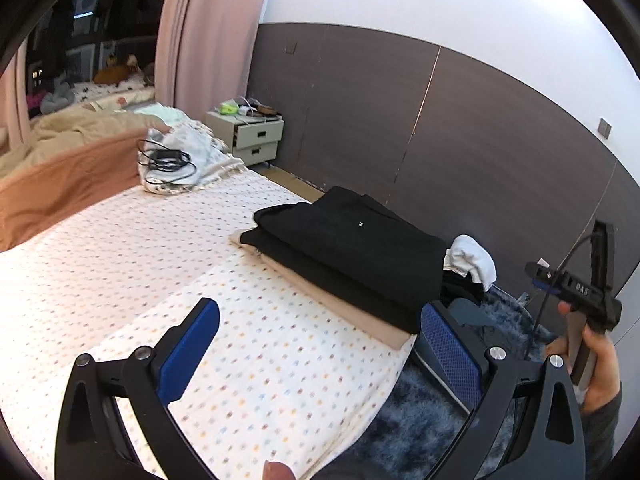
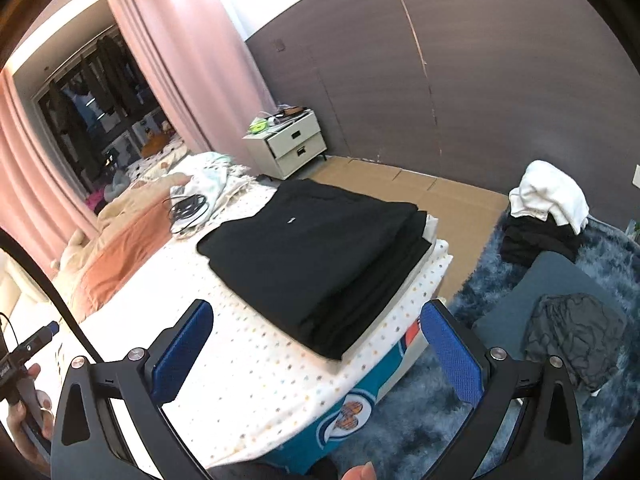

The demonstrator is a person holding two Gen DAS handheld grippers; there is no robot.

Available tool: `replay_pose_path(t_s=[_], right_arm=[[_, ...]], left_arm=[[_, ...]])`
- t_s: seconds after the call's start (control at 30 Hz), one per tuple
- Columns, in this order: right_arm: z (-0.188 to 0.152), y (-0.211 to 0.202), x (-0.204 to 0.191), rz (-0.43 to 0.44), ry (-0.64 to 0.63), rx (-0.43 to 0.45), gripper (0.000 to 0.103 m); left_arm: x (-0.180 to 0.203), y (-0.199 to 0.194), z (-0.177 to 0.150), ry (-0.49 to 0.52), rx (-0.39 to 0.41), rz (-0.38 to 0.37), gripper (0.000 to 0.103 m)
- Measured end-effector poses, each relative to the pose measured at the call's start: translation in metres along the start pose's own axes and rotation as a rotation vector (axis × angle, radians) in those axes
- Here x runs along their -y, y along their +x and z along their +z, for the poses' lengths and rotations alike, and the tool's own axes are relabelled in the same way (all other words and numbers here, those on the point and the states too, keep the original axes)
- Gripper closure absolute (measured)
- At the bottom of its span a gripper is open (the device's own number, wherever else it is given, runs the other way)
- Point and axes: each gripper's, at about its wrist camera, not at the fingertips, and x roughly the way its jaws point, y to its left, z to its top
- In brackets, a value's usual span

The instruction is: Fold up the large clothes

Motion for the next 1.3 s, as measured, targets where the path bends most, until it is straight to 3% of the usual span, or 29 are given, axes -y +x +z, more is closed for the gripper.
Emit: replay_pose_path(t_s=[0.47,0.73,1.0,1.3], right_arm=[[-0.052,-0.071,-0.023,0.046,-0.1,0.046,0.0],[-0.09,-0.105,-0.026,0.092,-0.163,0.096,0.0],[-0.127,-0.123,-0.025,0.151,-0.226,0.136,0.0],[-0.172,-0.133,-0.023,0.206,-0.281,0.152,0.0]], left_arm=[[0.006,-0.119,-0.082,0.01,0.11,0.126,0.0],[0.025,-0.18,-0.133,0.027,0.2,0.242,0.0],[0.045,-0.223,-0.18,0.015,0.276,0.352,0.0],[0.059,-0.252,-0.225,-0.022,0.325,0.402,0.0]])
